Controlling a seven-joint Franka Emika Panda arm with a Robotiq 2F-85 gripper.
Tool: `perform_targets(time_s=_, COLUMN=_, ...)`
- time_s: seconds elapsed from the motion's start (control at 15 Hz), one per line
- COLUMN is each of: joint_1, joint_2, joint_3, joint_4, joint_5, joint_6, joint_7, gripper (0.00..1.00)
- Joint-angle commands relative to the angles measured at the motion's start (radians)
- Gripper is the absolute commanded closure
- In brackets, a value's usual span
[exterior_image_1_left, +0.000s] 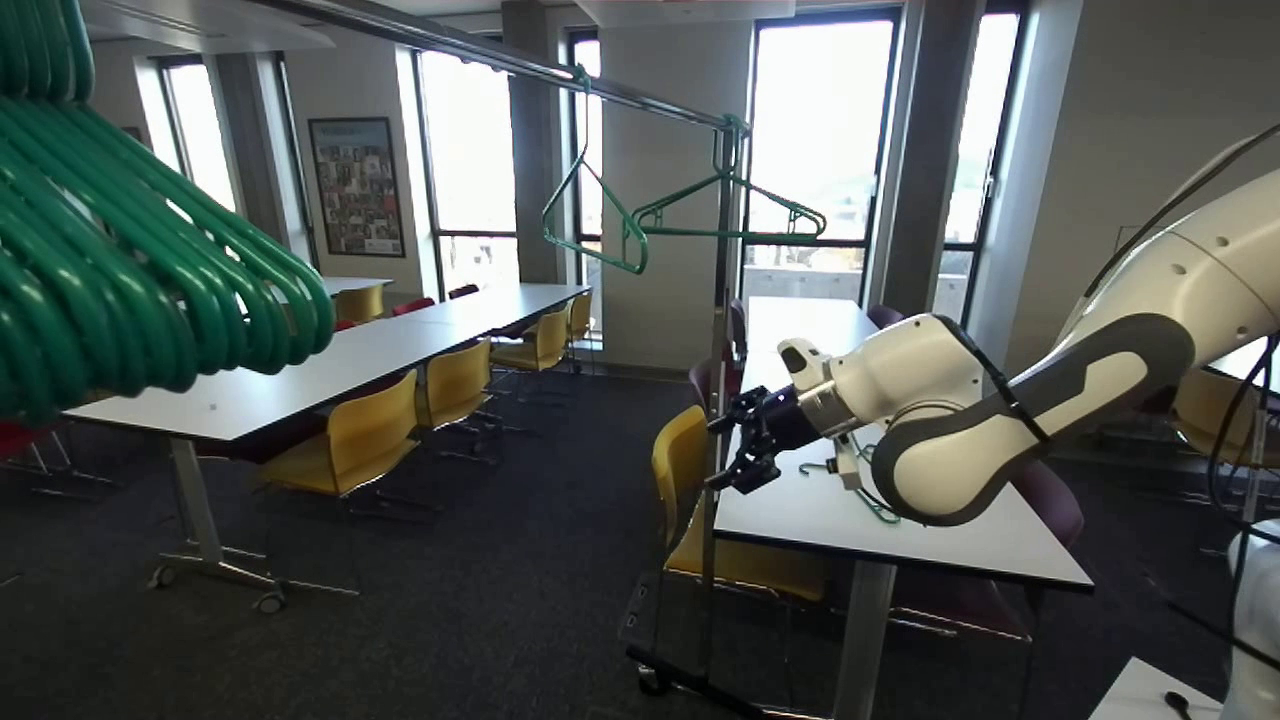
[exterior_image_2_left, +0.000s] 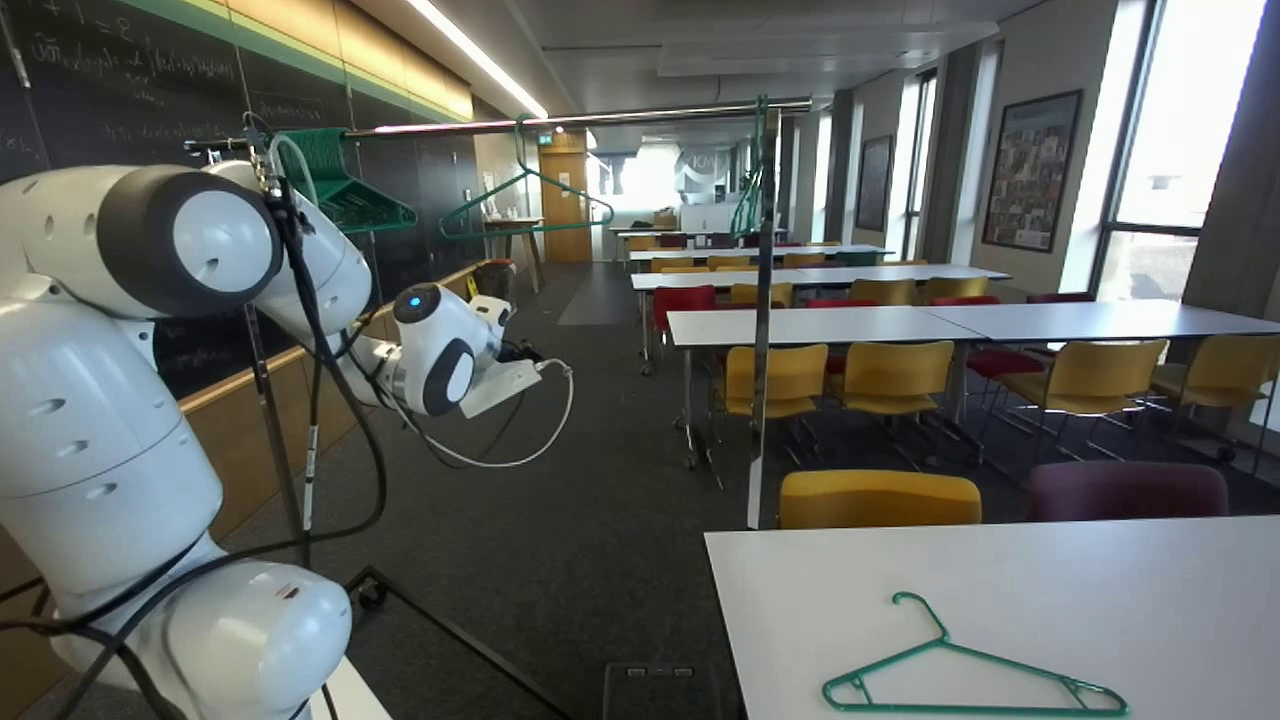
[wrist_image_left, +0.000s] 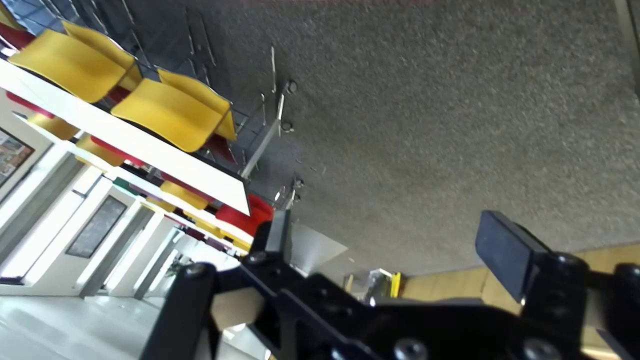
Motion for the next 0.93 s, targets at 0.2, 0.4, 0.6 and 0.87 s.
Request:
perform_targets(time_s=0.2, joint_1=0.328, joint_2=-0.096, joint_3=-0.242, joint_4=-0.046, joint_5=-0.026, joint_6=0.232, joint_7=0.120, gripper=0.00)
perform_targets(time_s=0.4, joint_1=0.204, joint_2=-0.175, joint_3=-0.192, joint_4=0.031, joint_5=0.010, joint_6=0.170, joint_7=0.064, gripper=0.00)
perform_targets(time_s=0.6, joint_1=0.115, joint_2=-0.233, joint_3=-0.146, joint_4=0.087, joint_5=-0.005, joint_6=0.165, joint_7=0.045, gripper=0.00)
perform_targets(time_s=0.87, joint_1=0.142, joint_2=-0.241, joint_3=-0.163, joint_4=0.095, joint_5=-0.006, joint_6=0.156, joint_7=0.073, gripper=0.00)
